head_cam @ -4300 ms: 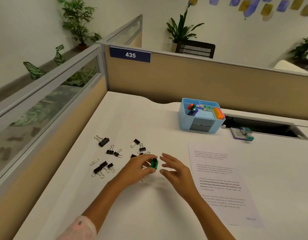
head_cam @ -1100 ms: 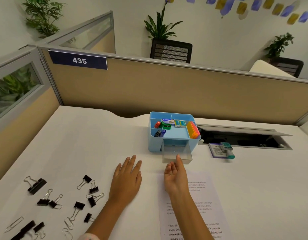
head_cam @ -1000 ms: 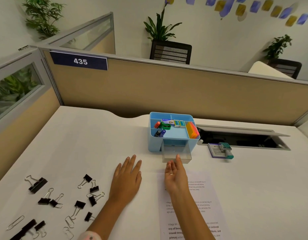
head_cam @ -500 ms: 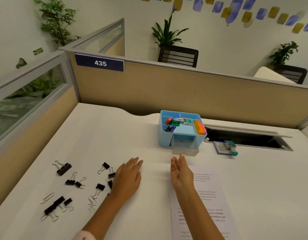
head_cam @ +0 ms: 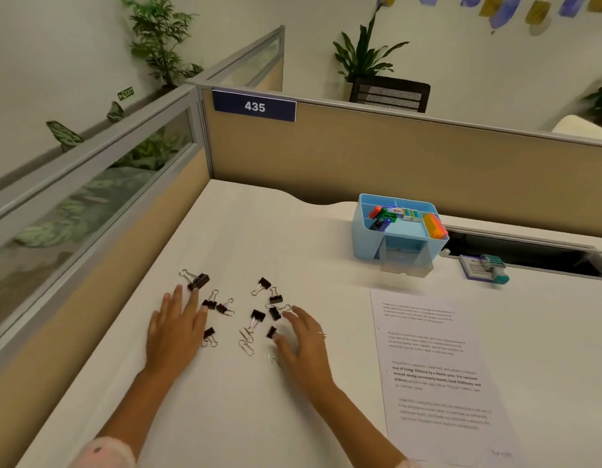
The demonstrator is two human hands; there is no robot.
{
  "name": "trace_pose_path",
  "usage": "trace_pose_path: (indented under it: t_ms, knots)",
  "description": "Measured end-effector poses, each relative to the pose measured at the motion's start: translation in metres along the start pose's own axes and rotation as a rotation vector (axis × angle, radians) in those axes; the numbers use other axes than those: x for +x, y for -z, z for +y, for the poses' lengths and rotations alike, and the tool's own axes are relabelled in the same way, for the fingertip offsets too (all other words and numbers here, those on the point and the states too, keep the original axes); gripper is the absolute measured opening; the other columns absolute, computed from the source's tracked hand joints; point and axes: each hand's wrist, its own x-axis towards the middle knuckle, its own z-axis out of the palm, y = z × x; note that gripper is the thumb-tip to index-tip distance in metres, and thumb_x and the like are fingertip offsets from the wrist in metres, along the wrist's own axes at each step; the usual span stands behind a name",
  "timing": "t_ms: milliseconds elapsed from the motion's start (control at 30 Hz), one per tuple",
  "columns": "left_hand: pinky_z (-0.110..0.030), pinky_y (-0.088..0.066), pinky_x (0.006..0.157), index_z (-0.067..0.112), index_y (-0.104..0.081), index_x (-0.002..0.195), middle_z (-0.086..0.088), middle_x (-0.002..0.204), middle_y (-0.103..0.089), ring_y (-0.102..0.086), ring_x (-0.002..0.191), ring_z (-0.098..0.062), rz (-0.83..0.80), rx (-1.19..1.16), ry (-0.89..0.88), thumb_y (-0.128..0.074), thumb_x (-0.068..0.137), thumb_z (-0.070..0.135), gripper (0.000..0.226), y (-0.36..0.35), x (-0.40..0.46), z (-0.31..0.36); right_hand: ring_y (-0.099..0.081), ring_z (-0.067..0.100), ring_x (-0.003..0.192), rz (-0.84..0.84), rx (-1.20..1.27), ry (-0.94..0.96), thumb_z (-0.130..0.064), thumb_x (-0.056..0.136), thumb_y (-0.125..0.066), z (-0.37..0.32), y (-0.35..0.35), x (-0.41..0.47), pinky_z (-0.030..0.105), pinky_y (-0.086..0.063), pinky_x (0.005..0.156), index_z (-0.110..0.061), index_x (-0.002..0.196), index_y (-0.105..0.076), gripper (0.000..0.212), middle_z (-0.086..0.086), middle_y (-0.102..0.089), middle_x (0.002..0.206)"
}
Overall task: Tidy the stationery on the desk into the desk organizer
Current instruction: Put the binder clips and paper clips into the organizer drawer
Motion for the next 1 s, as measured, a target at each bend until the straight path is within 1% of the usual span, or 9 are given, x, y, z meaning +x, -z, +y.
trace_pose_path:
  t_ms: [100,167,267,433,700,800,900,933,1000]
  knots:
    - [-0.046,-0.011,0.115,0.025,-0.025,0.146,-0.003,0.157,-0.015,-0.009,0.145,-0.025,-0.002,0.015,-0.029,-0.028,0.098,0.042,0.051,-0.005,-0.002,0.006,-0.016,0.021,0.144,-0.147,-0.292,0.142,-0.046,0.093,-0.044,-0.004,-0.018,0.006,0.039,-0.021,0.112,-0.026,0.142,-0.037,0.053,0.003,-0.02,0.156]
    - [-0.047,-0.011,0.115,0.024,-0.026,0.146,-0.003,0.157,-0.016,-0.01,0.145,-0.024,0.001,0.023,-0.046,-0.028,0.097,0.042,0.052,-0.007,-0.003,0.014,-0.009,0.026,0.146,-0.195,-0.444,0.195,-0.052,0.094,-0.033,-0.004,-0.026,0.005,0.045,-0.014,0.114,-0.027,0.145,-0.03,0.056,0.003,-0.012,0.158]
    - [-0.046,-0.011,0.116,0.024,-0.024,0.147,-0.003,0.157,-0.015,-0.009,0.145,-0.024,-0.006,0.051,-0.096,-0.027,0.098,0.042,0.053,-0.012,-0.009,0.027,-0.003,0.024,0.147,-0.206,-0.54,0.182,-0.053,0.096,-0.021,0.0,-0.032,0.003,0.042,-0.004,0.116,-0.027,0.147,-0.023,0.057,0.001,-0.005,0.159]
    - [-0.046,-0.009,0.116,0.023,-0.02,0.147,-0.004,0.158,-0.011,-0.006,0.145,-0.024,-0.022,0.06,-0.16,-0.024,0.098,0.042,0.053,-0.024,-0.022,0.053,0.001,0.021,0.147,-0.103,-0.571,0.057,-0.048,0.097,-0.022,0.011,-0.025,-0.003,0.036,-0.001,0.116,-0.024,0.148,-0.02,0.056,-0.002,-0.003,0.159]
    - [-0.044,-0.003,0.116,0.025,-0.015,0.148,-0.002,0.159,-0.004,0.0,0.146,-0.021,-0.063,0.048,-0.2,-0.02,0.098,0.044,0.053,-0.035,-0.032,0.086,0.006,0.014,0.146,-0.107,-0.574,0.007,-0.045,0.099,-0.023,0.029,-0.001,-0.016,0.03,0.004,0.114,-0.033,0.148,-0.017,0.05,-0.009,0.003,0.157]
    - [-0.045,-0.017,0.114,0.018,-0.035,0.142,-0.006,0.154,-0.027,-0.021,0.142,-0.022,0.004,-0.18,-0.192,-0.033,0.099,0.034,0.046,-0.024,-0.029,0.086,0.0,0.013,0.146,-0.085,-0.509,0.0,-0.042,0.1,-0.028,0.031,0.004,-0.017,0.028,-0.001,0.115,-0.031,0.147,-0.022,0.049,-0.007,-0.005,0.158]
    - [-0.047,-0.04,0.095,0.008,-0.053,0.129,-0.014,0.134,-0.051,-0.048,0.12,-0.034,0.209,-0.318,-0.114,-0.049,0.094,0.018,0.037,-0.007,-0.007,0.064,-0.008,0.009,0.144,-0.022,-0.409,-0.009,-0.036,0.1,-0.035,0.03,0.008,-0.019,0.026,-0.008,0.115,-0.025,0.145,-0.029,0.047,-0.005,-0.017,0.156]
    - [-0.048,-0.042,0.091,0.008,-0.053,0.128,-0.015,0.132,-0.052,-0.049,0.115,-0.036,0.231,-0.295,-0.076,-0.052,0.092,0.016,0.037,-0.002,0.004,0.054,-0.011,0.01,0.144,-0.005,-0.389,-0.009,-0.034,0.099,-0.037,0.03,0.008,-0.019,0.027,-0.01,0.115,-0.024,0.145,-0.031,0.047,-0.005,-0.02,0.155]
    - [-0.051,-0.042,0.091,0.01,-0.048,0.132,-0.014,0.137,-0.046,-0.042,0.119,-0.038,0.19,-0.227,-0.034,-0.054,0.09,0.012,0.043,0.009,0.029,0.035,-0.015,0.013,0.144,0.006,-0.384,-0.003,-0.032,0.099,-0.039,0.031,0.008,-0.021,0.029,-0.013,0.116,-0.022,0.144,-0.033,0.046,-0.005,-0.023,0.154]
